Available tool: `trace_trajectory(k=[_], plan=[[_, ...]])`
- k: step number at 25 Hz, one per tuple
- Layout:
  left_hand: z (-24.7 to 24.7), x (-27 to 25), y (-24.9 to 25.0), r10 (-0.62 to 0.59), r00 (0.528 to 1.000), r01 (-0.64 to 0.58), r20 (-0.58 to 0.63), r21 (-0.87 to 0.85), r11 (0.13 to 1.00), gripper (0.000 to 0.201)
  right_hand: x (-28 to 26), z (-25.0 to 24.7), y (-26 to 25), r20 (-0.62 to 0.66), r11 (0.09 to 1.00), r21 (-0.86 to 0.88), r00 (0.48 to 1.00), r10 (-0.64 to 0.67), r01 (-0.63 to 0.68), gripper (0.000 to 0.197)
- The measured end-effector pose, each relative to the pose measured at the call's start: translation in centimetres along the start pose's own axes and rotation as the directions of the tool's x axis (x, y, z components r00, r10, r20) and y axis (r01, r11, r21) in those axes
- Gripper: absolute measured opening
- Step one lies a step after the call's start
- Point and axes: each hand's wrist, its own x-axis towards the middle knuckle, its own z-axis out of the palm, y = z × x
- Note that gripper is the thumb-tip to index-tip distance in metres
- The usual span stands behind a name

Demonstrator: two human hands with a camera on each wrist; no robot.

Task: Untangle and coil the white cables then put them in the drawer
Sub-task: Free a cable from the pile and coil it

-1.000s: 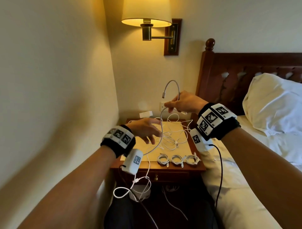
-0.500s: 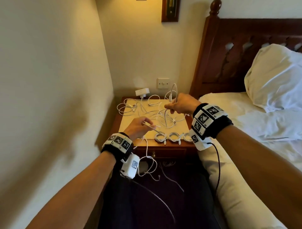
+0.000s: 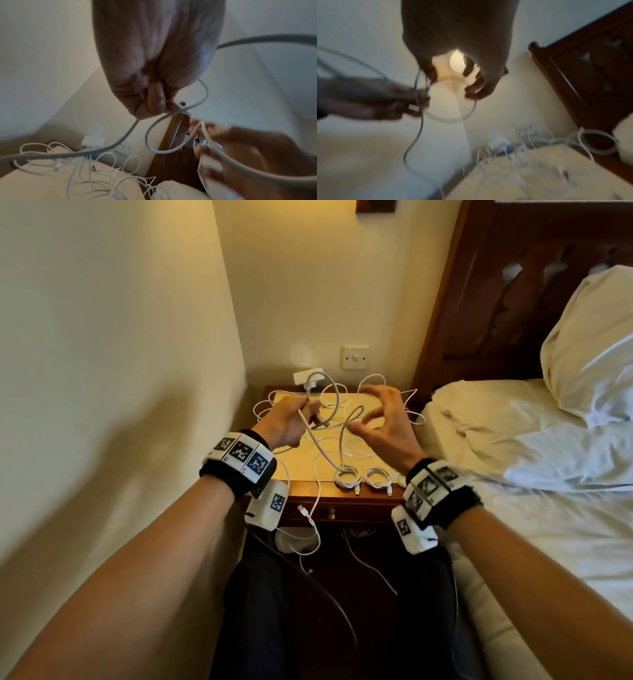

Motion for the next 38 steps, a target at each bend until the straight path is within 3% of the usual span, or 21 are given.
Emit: trace_trajectory(k=[1,2,3,4,5,6,7,9,14,17,18,24,26,28,31,32,35,38], plan=[[0.1,0.0,0.4,0.023,0.999,-0.024,-0.045,-0.036,0.999,0.030,-1.3,1.2,1.3,-0.124,0.997,0.027,0.990,0.069,-0.066,0.040],[0.1,-0.3,1.1,0.050,0.996,-0.052,-0.074,-0.026,0.998,0.031,-2.7,2.7,2.7,-0.148,0.983,0.012,0.972,0.183,-0.183,0.031],[0.1,-0.3,1.6,0.070,0.993,-0.073,-0.097,-0.029,0.997,0.032,-3.9,4.4,4.7,-0.051,0.942,-0.054,0.943,0.329,-0.332,0.020],[-0.1,-0.2,2.2,0.077,0.991,-0.080,-0.108,-0.023,0.997,0.034,-5.0,6.2,6.5,0.126,0.876,-0.172,0.872,0.473,-0.450,0.011],[-0.1,0.1,2.7,0.087,0.989,-0.087,-0.116,0.007,0.996,0.035,-6.1,8.1,8.3,0.285,0.812,-0.280,0.763,0.580,-0.513,0.012],[-0.1,0.1,3.2,0.086,0.990,-0.083,-0.115,0.034,0.996,0.037,-6.9,9.8,10.0,0.371,0.760,-0.357,0.664,0.649,-0.543,0.017],[-0.2,0.3,3.6,0.068,0.991,-0.063,-0.116,0.044,0.997,0.037,-7.4,11.4,11.5,0.388,0.726,-0.409,0.615,0.687,-0.552,0.023],[-0.1,0.6,4.1,0.025,0.993,-0.025,-0.114,0.001,1.000,0.036,-7.7,13.2,13.2,0.336,0.680,-0.474,0.599,0.727,-0.559,0.033],[0.2,0.9,3.7,0.062,0.993,-0.065,-0.099,-0.031,0.997,0.039,-7.8,14.6,15.2,0.247,0.560,-0.484,0.509,0.824,-0.672,0.029],[0.4,1.4,3.5,0.036,0.996,-0.038,-0.087,-0.023,0.999,0.039,-7.8,14.9,15.2,0.265,0.543,-0.476,0.476,0.838,-0.691,0.028],[0.5,1.5,3.5,0.018,0.996,-0.020,-0.089,-0.013,1.000,0.038,-7.5,14.8,15.0,0.286,0.569,-0.455,0.492,0.822,-0.686,0.028],[0.7,0.8,7.0,-0.035,0.986,0.042,-0.161,0.037,0.998,0.034,-5.6,13.6,11.8,0.406,0.821,-0.213,0.716,0.568,-0.530,0.045],[0.5,0.1,9.9,0.033,0.983,-0.028,-0.181,0.032,0.999,0.035,-5.6,14.0,10.0,0.398,0.852,-0.109,0.763,0.509,-0.511,0.045],[0.0,-0.7,12.7,0.130,0.968,-0.119,-0.213,0.064,0.991,0.036,-5.5,14.1,7.9,0.408,0.871,0.015,0.799,0.442,-0.490,0.021],[-1.0,-1.4,14.9,0.282,0.917,-0.231,-0.281,0.203,0.952,0.039,-3.9,12.7,4.1,0.500,0.846,0.229,0.804,0.321,-0.481,0.018],[-1.4,-1.5,15.3,0.331,0.892,-0.257,-0.309,0.257,0.932,0.041,-3.0,11.7,2.6,0.498,0.829,0.322,0.826,0.263,-0.458,0.016],[-2.1,-0.8,15.1,0.403,0.835,-0.255,-0.373,0.387,0.886,0.041,0.2,8.0,-1.5,0.309,0.767,0.547,0.932,0.188,-0.336,0.012],[-3.3,-0.6,16.3,0.441,0.791,-0.214,-0.424,0.484,0.849,0.044,3.7,3.5,-5.4,0.212,0.840,0.494,0.968,0.132,-0.223,0.013]])
